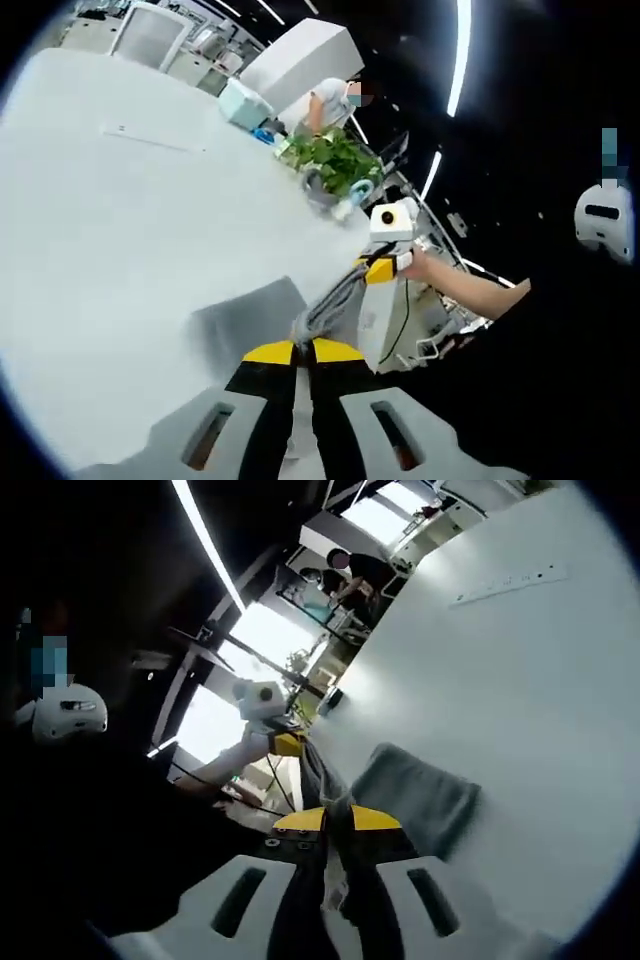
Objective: Fold the towel on the table until its edges align and the towel forms a compact rectangular stack.
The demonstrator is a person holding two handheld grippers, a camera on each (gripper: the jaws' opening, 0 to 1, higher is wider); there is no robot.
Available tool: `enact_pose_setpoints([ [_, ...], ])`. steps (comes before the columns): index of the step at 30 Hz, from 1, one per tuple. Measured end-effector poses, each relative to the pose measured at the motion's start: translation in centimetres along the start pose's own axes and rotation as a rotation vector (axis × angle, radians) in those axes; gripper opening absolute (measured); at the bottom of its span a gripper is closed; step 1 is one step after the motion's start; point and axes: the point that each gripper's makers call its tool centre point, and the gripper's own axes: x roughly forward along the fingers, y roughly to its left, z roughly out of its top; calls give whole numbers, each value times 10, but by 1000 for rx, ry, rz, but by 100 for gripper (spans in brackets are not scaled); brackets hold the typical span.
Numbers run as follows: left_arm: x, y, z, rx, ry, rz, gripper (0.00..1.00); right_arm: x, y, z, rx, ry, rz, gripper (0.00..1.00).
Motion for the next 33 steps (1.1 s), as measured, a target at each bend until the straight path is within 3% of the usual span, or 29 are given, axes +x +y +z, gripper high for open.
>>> enact_pose_setpoints([
  [5, 4, 11, 1, -32, 14, 3, 4, 2, -13, -1, 64, -20, -10, 4],
  [17, 12, 49, -5, -48, 52, 111, 4, 18, -51, 6, 105, -47, -124, 4],
  [22, 19, 62, -6, -17, 72, 160, 4, 20, -61, 5, 116, -62, -169, 4],
  [29, 24, 72, -7, 19, 88, 203, 4, 22, -69, 4, 58, -64, -249, 4],
  [33, 25, 76, -6, 48, 86, 226, 4, 23, -77, 6, -54, -60, -329, 4],
])
